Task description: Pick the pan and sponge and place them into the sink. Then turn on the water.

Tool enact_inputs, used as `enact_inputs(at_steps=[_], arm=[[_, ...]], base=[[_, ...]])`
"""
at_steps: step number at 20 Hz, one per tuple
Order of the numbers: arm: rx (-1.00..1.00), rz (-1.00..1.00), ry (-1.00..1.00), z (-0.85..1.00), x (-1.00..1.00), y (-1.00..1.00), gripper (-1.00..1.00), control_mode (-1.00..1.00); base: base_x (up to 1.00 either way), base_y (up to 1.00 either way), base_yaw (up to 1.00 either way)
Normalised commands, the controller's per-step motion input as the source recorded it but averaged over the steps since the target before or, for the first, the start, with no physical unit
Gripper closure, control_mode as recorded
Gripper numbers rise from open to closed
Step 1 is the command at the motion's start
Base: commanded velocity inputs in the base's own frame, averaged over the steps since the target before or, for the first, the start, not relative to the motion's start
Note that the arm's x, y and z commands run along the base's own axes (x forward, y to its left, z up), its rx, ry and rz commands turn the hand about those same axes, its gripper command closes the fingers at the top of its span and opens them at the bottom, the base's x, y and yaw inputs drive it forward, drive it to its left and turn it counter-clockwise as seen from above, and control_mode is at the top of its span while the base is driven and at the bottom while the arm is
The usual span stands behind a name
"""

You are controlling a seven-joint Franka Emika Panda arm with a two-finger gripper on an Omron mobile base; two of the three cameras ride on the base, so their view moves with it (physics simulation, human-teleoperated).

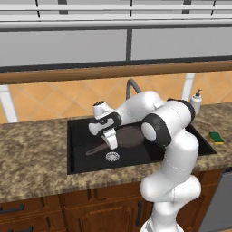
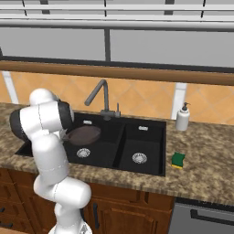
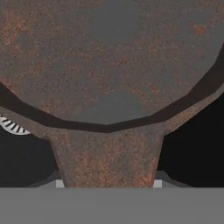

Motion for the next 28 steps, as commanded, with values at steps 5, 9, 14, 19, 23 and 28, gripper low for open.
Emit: enact_inputs(at_steps=[5,9,14,19,23,28], arm=[[0.01,-0.01,-0.02,-0.31,0.10,-0.02,1.00,-1.00],[0.07,0.00,-0.03,-0.28,0.12,0.00,1.00,-1.00],[0.07,-0.01,-0.02,-0.31,0.24,0.00,1.00,-1.00],[0.05,0.00,-0.03,-0.44,0.04,0.00,1.00,-1.00],[0.02,0.00,-0.05,-0.46,0.00,0.10,1.00,-1.00],[0.03,0.00,-0.09,-0.41,0.00,0.22,1.00,-1.00]], base=[[0.00,0.00,0.00],[0.00,0.00,0.00],[0.00,0.00,0.00],[0.00,0.00,0.00],[0.00,0.00,0.00],[0.00,0.00,0.00]])
